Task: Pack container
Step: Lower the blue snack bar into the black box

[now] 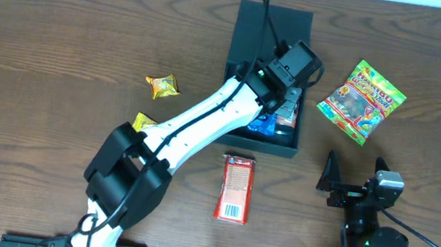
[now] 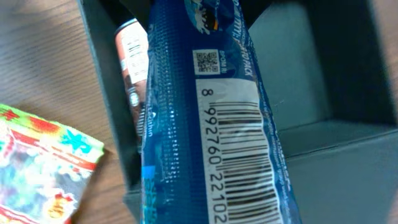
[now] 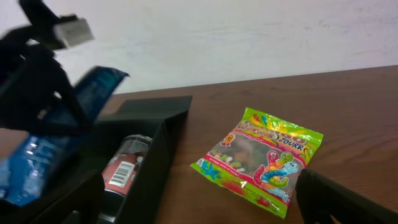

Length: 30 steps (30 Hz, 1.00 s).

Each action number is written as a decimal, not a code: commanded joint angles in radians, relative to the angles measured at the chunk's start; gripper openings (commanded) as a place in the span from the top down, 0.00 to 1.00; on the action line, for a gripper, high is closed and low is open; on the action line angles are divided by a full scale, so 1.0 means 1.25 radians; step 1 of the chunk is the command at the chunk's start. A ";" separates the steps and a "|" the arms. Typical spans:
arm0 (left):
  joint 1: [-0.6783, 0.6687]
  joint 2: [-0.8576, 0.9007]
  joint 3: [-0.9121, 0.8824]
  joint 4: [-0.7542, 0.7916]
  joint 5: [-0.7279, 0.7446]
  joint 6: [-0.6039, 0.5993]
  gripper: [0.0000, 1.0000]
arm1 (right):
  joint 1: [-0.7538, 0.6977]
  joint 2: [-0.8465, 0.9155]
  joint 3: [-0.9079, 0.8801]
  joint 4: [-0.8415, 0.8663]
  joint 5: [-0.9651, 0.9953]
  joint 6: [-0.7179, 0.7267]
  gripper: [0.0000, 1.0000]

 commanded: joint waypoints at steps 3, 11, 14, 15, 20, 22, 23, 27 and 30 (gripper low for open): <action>-0.001 0.000 0.022 0.034 0.111 0.053 0.87 | -0.002 -0.005 -0.002 -0.003 -0.005 0.009 0.01; -0.019 0.010 0.021 0.040 0.135 -0.028 0.87 | -0.002 -0.005 -0.002 -0.003 -0.005 0.009 0.01; -0.020 0.026 0.021 0.050 0.136 -0.054 0.87 | -0.002 -0.005 -0.002 -0.003 -0.005 0.009 0.01; -0.020 0.035 0.021 0.052 0.136 -0.069 0.87 | -0.002 -0.005 -0.002 -0.003 -0.005 0.009 0.01; -0.020 0.071 0.021 0.062 0.154 -0.107 0.87 | -0.002 -0.005 -0.002 -0.003 -0.005 0.009 0.01; -0.020 0.081 0.021 0.068 0.154 -0.114 0.88 | -0.002 -0.005 -0.002 -0.003 -0.005 0.009 0.01; -0.020 0.087 0.021 0.073 0.153 -0.119 0.87 | -0.002 -0.005 -0.002 -0.003 -0.005 0.009 0.01; -0.018 0.101 0.021 0.089 0.154 -0.134 0.87 | -0.002 -0.005 -0.002 -0.003 -0.005 0.009 0.01; -0.018 0.108 0.021 0.097 0.154 -0.140 0.87 | -0.002 -0.005 -0.002 -0.003 -0.005 0.009 0.01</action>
